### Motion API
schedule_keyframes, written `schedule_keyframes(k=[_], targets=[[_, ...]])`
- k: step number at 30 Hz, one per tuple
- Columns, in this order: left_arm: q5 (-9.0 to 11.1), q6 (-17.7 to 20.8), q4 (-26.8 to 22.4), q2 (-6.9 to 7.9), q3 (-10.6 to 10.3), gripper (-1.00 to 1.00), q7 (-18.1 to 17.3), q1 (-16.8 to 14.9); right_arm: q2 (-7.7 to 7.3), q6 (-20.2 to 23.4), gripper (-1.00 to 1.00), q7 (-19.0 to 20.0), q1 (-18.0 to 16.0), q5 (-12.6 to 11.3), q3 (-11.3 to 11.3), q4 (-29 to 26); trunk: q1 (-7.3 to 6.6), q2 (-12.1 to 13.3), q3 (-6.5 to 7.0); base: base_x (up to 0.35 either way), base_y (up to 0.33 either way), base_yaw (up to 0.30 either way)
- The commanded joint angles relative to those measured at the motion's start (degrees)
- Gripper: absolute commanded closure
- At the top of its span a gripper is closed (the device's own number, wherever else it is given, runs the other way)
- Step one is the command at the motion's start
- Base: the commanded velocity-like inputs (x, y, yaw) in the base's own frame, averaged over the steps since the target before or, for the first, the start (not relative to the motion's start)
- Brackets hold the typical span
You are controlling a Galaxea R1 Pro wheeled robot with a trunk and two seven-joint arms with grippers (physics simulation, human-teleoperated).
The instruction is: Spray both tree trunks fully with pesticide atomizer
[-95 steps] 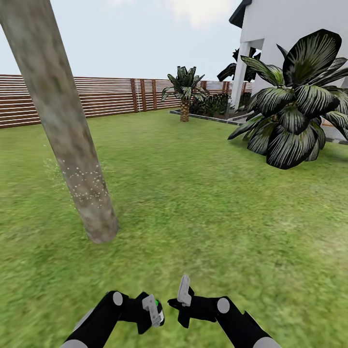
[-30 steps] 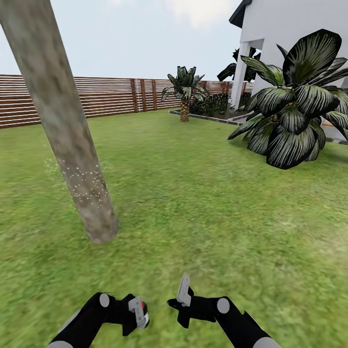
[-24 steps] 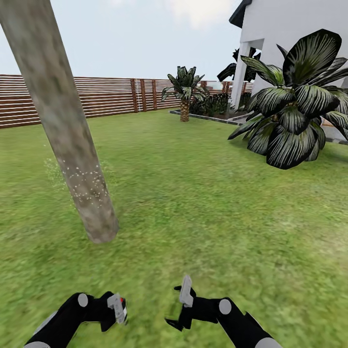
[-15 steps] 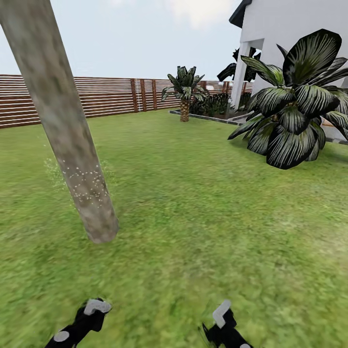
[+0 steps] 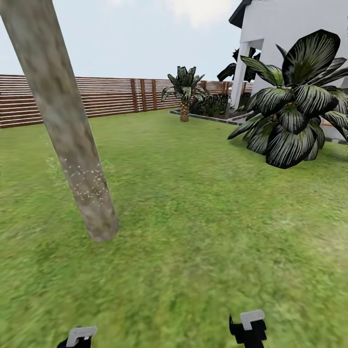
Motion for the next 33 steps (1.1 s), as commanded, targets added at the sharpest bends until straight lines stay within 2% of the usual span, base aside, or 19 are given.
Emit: schedule_keyframes(k=[1,3,6,11,13,21,33], targets=[[0.84,-0.3,-0.07,0.04,0.46,1.0,-0.3,0.17,-0.01,-0.03,-1.0,-0.41,-0.03,-2.61,0.33,0.02,-0.04,-0.02,-0.04,-0.34,0.0,0.0],[2.37,-2.02,0.01,0.05,0.41,1.0,-0.3,0.27,-0.05,-0.03,-1.0,-0.39,-0.01,-5.58,0.32,0.06,-0.04,-0.02,-0.04,-0.341,0.0,0.007],[3.24,-3.02,0.16,-0.19,0.4,1.0,0.0,0.31,-0.07,-0.03,-1.0,-0.37,-0.02,-6.58,0.32,0.07,-0.04,-0.02,-0.04,-0.342,0.0,0.039],[3.52,-3.25,0.39,-0.52,0.34,1.0,5.78,0.31,-0.01,-0.03,-1.0,-0.31,-0.03,-6.73,0.41,0.11,-0.04,-0.02,0.1,-0.342,-0.056,0.104],[3.59,-3.26,0.41,-0.54,0.32,1.0,6.48,0.31,-0.01,-0.03,-1.0,-0.29,0.01,-6.73,0.45,0.12,-0.04,-0.02,0.21,-0.342,-0.12,0.195],[3.71,-3.33,0.55,-0.56,0.4,1.0,6.82,0.31,0.08,-0.03,-1.0,-0.28,0.06,-6.73,0.49,0.15,-0.04,-0.02,0.64,-0.294,-0.118,0.226],[3.71,-3.35,0.6,-0.56,0.4,1.0,6.82,0.31,0.08,-0.03,-1.0,-0.28,0.06,-6.73,0.51,0.15,-0.04,-0.02,1.09,-0.049,-0.034,0.255]])
